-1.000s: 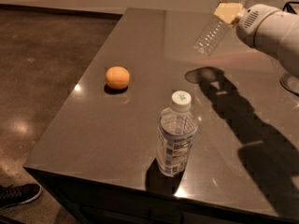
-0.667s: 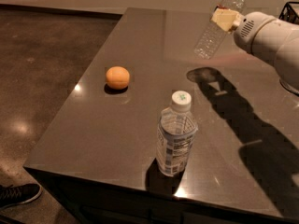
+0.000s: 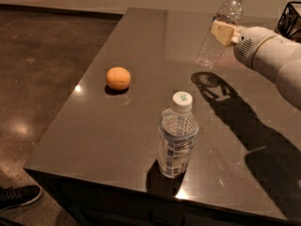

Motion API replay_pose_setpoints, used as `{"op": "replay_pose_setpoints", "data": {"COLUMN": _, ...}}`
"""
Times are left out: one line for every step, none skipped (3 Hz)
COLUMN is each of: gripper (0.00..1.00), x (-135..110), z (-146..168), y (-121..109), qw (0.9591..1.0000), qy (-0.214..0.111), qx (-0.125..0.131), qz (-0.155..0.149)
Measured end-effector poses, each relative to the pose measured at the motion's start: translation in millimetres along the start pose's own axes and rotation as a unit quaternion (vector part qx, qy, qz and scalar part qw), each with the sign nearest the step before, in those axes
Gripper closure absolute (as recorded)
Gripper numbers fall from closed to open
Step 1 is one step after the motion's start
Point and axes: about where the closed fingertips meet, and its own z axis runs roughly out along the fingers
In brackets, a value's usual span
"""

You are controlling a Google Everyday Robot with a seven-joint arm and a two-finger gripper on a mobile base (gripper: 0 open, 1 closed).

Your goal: Place water bottle upright

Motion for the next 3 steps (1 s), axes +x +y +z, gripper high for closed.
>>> {"op": "replay_pose_setpoints", "data": {"gripper": 1.00, "x": -10, "z": -9, "y": -3, "qw": 0.9995, "qy": 0.000, "qx": 0.011, "qz": -0.029}}
{"op": "replay_pose_setpoints", "data": {"gripper": 1.00, "x": -23, "z": -17, "y": -6, "qw": 0.9985, "qy": -0.007, "qx": 0.022, "qz": -0.050}}
{"op": "replay_pose_setpoints", "data": {"gripper": 1.00, "x": -34, "z": -22, "y": -9, "qw": 0.9972, "qy": -0.013, "qx": 0.032, "qz": -0.066}}
